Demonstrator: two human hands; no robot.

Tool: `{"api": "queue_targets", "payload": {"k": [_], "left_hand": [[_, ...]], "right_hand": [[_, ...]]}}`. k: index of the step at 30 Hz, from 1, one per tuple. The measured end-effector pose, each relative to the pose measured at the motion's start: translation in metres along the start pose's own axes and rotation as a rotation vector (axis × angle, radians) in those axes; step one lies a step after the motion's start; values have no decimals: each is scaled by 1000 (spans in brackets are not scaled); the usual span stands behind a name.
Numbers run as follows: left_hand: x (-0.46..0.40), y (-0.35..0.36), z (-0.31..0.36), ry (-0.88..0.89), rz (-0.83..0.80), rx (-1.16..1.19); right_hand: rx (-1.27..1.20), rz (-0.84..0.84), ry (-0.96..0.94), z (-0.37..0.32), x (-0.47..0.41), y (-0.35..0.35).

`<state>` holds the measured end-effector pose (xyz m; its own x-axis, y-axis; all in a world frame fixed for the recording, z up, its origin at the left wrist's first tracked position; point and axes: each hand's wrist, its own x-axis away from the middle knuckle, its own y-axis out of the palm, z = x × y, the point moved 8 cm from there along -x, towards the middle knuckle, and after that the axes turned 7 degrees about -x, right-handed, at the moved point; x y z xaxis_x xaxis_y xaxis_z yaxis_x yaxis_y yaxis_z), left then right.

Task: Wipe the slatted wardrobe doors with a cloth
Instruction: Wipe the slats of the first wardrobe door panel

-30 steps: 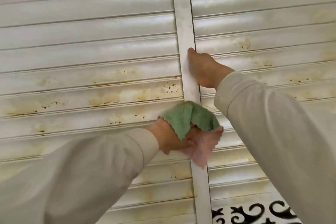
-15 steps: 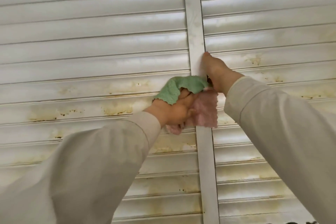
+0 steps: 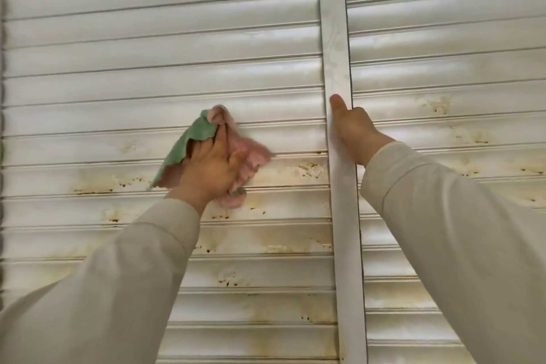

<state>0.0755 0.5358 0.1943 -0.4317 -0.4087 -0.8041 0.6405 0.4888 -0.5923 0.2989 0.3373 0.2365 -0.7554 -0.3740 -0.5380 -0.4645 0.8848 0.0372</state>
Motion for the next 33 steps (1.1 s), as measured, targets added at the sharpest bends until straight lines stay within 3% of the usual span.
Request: {"api": "queue_targets", "payload": {"k": [3,10,14,20,29,33], "left_hand": [[3,-17,51,91,19,-76],[-26,-53,141,318,187,60],[-39,-62,124,188,136,225],[-54,-63,120,21,69,198],[-71,-62,175,28,33,204],[-68,-56,151,-34,1,206]], "right_hand": [[-12,11,0,1,0,0],[-16,35,-35,-4,2,-2],[-22,30,-45,-4,3,-1],[-31,38,-56,-3,2,2],[-20,73,-66,-2,-2,-1],[4,65,-53,-3,3,-3]]}}
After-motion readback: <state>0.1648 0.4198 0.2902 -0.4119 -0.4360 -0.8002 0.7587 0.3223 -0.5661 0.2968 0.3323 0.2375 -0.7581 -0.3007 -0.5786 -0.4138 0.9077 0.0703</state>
